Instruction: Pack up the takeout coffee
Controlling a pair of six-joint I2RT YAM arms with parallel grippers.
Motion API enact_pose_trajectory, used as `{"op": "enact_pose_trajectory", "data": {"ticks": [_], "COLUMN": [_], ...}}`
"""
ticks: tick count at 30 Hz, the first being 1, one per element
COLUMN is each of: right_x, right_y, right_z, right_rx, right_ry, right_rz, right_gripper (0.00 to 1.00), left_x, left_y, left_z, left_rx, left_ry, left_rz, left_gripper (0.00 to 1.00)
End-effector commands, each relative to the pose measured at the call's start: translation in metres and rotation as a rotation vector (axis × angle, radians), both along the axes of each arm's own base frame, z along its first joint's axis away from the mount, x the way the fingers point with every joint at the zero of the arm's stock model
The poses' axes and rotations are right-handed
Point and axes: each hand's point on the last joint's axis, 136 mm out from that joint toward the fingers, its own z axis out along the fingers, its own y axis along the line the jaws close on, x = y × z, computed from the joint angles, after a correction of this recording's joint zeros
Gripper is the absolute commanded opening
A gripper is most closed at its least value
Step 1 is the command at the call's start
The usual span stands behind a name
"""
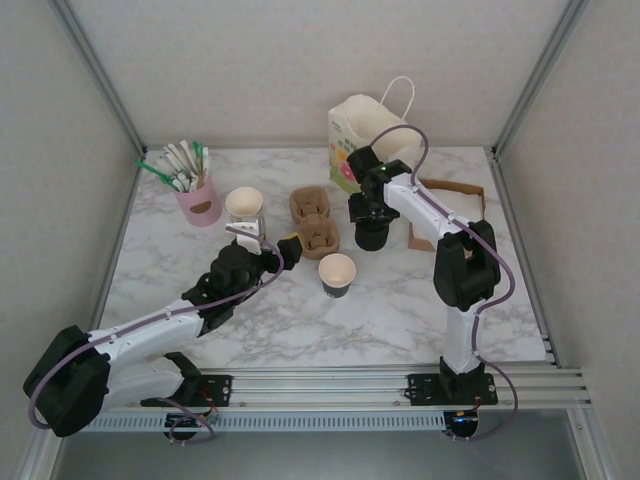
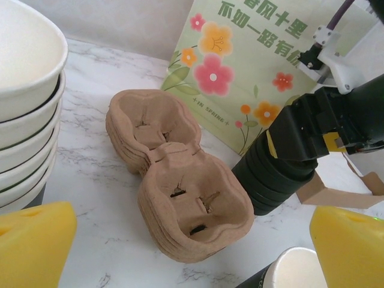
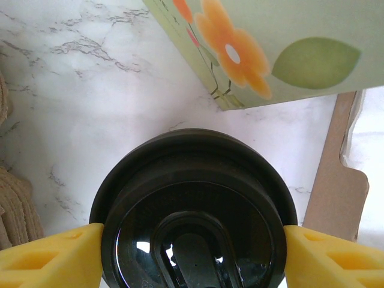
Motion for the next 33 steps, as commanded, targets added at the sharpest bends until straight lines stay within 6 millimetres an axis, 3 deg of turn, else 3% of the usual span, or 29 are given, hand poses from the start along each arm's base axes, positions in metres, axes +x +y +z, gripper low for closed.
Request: {"op": "enact_pose_trajectory", "data": {"ticks": [1, 21, 28, 33], "right_x": [-0.009, -0.015, -0.017, -0.019], "right_y": [-0.001, -0.005, -0.005, -0.006], "right_z": [0.003, 0.017, 0.019, 0.019], "right_rx": [0.053, 0.109, 0.122, 0.128], "right_ry": [0.024, 0.002, -0.001, -0.003], "right_rz": [-0.020, -0.035, -0.038, -0.047], "right_gripper": [0.73, 0.73, 0.73, 0.73], "left_x": [0.004, 0.011, 0.032, 0.047], "left_y": [-0.007, -0.045, -0.064, -0.090], "left_z": [0.011, -0.004, -0.005, -0.005], "left_rx": [-0.015, -0.040, -0.155, -0.215], "left_ry": [-0.024, 0.070, 0.189, 0.265], "left_rz": [-0.027, -0.173, -0.276, -0.348], "left_gripper": [1.00, 0.70, 0.53, 0.41]}}
